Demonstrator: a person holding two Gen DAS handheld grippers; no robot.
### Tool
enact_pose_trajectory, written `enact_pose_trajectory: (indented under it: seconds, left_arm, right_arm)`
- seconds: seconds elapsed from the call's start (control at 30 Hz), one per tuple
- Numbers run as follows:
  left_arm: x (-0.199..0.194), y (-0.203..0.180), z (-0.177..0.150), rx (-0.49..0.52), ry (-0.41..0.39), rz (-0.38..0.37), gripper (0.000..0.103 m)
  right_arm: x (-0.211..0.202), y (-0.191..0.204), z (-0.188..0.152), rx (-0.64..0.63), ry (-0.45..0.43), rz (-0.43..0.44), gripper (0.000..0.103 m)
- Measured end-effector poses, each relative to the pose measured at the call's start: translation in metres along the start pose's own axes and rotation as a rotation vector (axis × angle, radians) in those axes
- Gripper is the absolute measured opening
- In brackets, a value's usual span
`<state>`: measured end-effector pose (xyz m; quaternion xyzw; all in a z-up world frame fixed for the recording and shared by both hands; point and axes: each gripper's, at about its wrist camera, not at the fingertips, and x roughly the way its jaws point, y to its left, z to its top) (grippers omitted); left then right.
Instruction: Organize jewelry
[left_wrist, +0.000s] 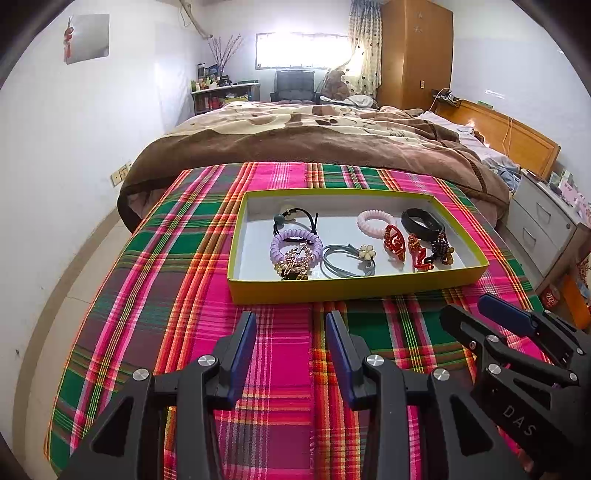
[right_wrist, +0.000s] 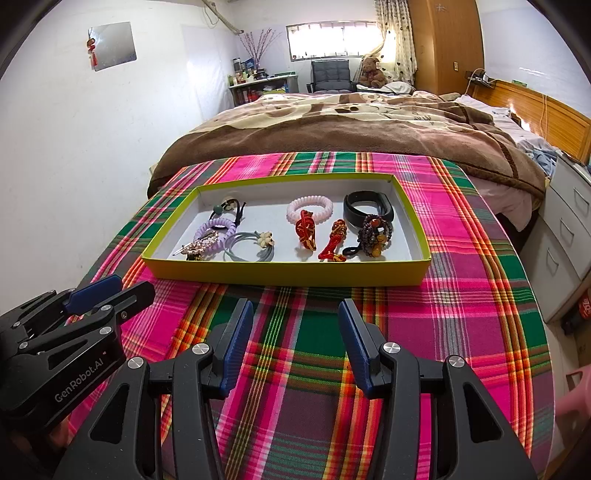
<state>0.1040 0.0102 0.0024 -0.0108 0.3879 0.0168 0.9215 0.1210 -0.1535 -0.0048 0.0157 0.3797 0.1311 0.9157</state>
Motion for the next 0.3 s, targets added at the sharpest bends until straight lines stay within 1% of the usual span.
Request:
enact_pose_trajectory:
  seconds: [0.3]
  left_arm:
    - [0.0, 0.0003, 0.0006, 0.0, 0.007, -0.01, 0.039]
  right_arm:
    - [-0.0001, -0.001, -0.0011, 0.001, 0.002, -0.002, 0.049]
